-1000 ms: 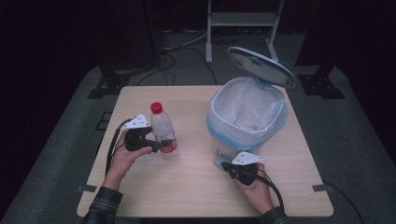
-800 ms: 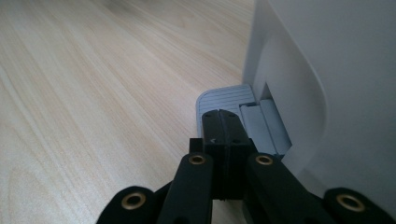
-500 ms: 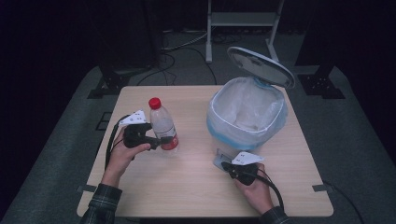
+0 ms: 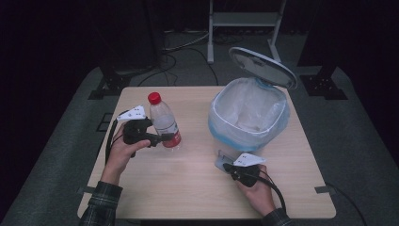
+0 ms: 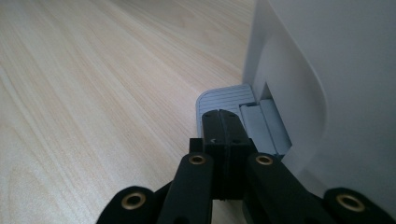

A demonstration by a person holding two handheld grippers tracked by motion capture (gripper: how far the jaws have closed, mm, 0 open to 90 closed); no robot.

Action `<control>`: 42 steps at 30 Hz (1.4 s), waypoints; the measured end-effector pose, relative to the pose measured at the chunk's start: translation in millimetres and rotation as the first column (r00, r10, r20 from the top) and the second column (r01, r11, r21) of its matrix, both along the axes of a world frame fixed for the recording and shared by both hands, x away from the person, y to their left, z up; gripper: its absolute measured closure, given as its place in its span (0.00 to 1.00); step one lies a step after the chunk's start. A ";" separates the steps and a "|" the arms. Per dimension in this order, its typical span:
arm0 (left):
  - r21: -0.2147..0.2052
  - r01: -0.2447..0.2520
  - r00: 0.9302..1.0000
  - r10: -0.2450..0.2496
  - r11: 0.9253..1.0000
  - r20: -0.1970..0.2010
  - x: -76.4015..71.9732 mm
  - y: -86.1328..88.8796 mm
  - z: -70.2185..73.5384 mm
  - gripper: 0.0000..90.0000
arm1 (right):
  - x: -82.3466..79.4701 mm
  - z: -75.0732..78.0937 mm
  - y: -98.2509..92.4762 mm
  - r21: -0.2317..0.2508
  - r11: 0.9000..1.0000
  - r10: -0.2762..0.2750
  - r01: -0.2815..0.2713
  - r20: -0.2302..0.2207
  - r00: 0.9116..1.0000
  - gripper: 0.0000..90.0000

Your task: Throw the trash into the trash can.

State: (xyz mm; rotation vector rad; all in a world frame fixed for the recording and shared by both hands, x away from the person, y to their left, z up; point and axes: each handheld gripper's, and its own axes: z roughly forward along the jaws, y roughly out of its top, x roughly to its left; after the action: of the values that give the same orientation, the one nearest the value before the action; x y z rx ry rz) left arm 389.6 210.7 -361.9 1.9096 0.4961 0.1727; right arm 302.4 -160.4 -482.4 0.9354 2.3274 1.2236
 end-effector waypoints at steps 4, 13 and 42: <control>-0.013 0.014 1.000 -0.014 1.000 0.005 1.3 -2.8 6.3 0.34 | 0.2 0.1 -0.1 0.000 1.000 0.003 -0.003 0.005 1.000 1.00; -0.024 0.050 0.999 -0.050 0.998 0.012 3.6 -9.7 21.4 0.34 | 0.2 0.1 0.0 0.001 1.000 0.002 -0.002 0.005 1.000 1.00; -0.102 0.168 0.985 -0.164 0.980 0.050 19.3 -29.2 78.1 0.34 | 0.0 0.0 0.1 0.003 1.000 0.000 0.000 0.002 1.000 1.00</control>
State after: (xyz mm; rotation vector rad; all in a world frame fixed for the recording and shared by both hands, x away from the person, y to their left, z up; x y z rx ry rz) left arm 408.9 181.5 -283.8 1.8299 0.3104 0.0746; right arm 302.4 -160.3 -482.4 0.9349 2.3239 1.2282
